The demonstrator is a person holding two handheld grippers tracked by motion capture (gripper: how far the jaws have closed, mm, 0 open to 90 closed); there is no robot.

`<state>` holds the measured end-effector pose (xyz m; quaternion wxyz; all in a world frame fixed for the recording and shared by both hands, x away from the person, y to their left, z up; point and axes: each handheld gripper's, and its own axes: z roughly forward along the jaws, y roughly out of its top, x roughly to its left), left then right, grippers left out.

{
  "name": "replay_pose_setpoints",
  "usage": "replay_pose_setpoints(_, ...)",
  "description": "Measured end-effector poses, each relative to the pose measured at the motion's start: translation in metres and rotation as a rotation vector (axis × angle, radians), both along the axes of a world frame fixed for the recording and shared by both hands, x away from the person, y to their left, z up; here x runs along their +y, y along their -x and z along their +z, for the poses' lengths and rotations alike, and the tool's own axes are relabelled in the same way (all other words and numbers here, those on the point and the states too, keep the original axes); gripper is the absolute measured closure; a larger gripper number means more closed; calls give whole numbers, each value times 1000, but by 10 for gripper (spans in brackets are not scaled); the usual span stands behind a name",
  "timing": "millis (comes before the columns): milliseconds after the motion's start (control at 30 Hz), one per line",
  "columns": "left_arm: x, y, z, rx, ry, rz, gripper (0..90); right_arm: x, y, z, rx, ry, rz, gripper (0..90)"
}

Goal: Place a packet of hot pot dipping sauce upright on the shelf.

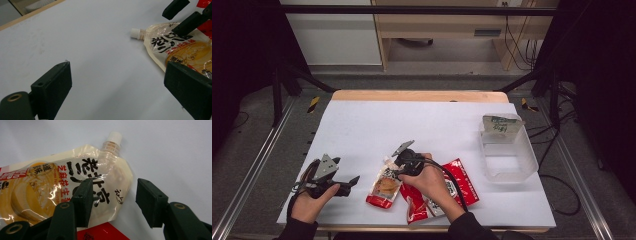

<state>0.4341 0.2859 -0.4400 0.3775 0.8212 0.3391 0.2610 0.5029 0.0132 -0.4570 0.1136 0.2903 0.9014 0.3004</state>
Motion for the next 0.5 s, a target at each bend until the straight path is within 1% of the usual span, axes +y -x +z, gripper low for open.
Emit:
replay_pose_setpoints(67,0,0,0,0,1,0,79,-1,0,-1,6,-3,-4,489)
replay_pose_setpoints(167,0,0,0,1,-2,-1,79,-3,0,-4,17,-27,-19,497)
replay_pose_setpoints(233,0,0,0,2,-3,-2,79,-5,0,-5,36,-46,-28,511)
replay_pose_setpoints(267,-1,0,-1,1,4,0,79,-6,0,-5,46,-52,-31,524)
replay_pose_setpoints(333,-1,0,0,4,-5,-5,79,-5,0,-5,55,-56,-30,561)
replay_pose_setpoints(400,-1,0,0,5,-6,-7,79,-4,1,-5,48,-44,-22,580)
replay_pose_setpoints(433,-1,0,-1,5,-7,-8,79,-4,2,-5,47,-47,-21,585)
replay_pose_setpoints(500,-2,0,-1,5,-7,-10,80,-4,2,-4,46,-41,-27,627)
